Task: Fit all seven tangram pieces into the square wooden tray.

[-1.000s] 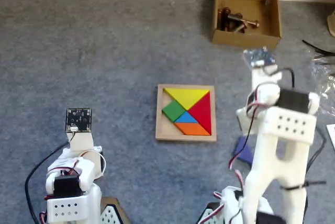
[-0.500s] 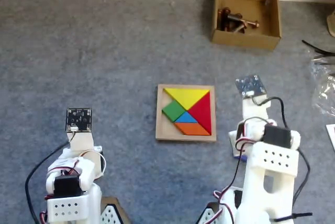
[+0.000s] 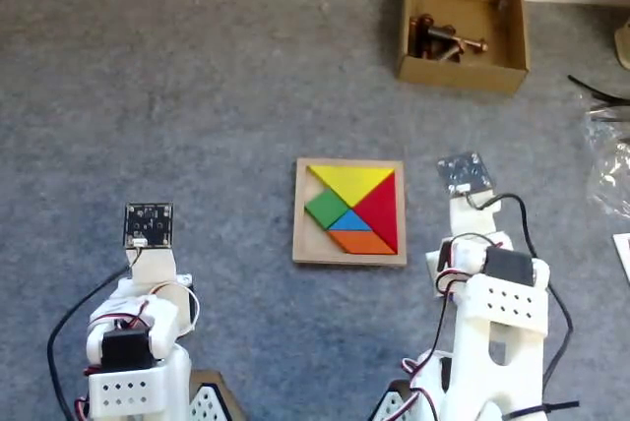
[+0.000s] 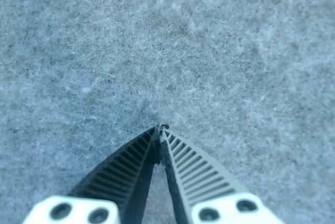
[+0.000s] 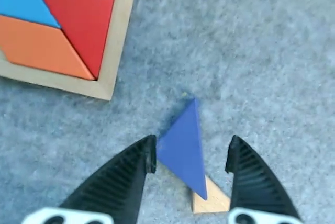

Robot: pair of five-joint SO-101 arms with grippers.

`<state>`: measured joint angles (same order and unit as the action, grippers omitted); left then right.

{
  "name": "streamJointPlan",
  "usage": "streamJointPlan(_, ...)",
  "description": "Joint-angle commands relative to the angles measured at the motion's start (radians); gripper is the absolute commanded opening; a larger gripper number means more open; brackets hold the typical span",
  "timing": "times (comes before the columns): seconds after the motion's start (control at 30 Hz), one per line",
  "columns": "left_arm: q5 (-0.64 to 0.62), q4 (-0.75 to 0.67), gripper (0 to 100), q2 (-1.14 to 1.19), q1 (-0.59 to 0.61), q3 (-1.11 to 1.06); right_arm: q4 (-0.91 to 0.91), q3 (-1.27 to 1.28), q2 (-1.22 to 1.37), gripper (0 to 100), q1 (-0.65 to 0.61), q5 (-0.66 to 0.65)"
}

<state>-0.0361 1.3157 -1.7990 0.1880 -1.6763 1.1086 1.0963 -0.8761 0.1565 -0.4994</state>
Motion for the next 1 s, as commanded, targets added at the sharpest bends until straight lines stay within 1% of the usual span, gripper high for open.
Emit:
streamJointPlan(0.0,-0.002,0.008,0,0.007,0.008,-0.021,-0.022,0.019,-0.019,20.6,0.013,0.002)
streamJointPlan(0.17,-0.002,0.008,0,0.007,0.008,-0.021,-0.111,0.05,-0.027,20.6,0.105,0.006)
streamJointPlan(0.3,-0.002,0.008,0,0.007,0.008,-0.021,-0.116,0.085,-0.022,20.6,0.139,0.006)
streamJointPlan(0.37,-0.002,0.008,0,0.007,0.008,-0.021,-0.116,0.11,-0.021,20.6,0.134,0.011)
streamJointPlan(0.47,-0.002,0.008,0,0.007,0.008,-0.021,-0.122,0.128,-0.028,20.6,0.133,0.071)
streamJointPlan(0.53,-0.002,0.008,0,0.007,0.008,-0.021,-0.122,0.128,-0.028,20.6,0.133,0.084)
streamJointPlan(0.67,-0.002,0.008,0,0.007,0.008,-0.021,-0.122,0.131,-0.028,20.6,0.114,0.084)
streamJointPlan(0.8,-0.002,0.008,0,0.007,0.008,-0.021,-0.12,0.133,-0.022,20.6,0.042,0.089)
streamJointPlan(0.97,-0.002,0.008,0,0.007,0.008,-0.021,-0.143,0.134,-0.021,20.6,0.036,0.086)
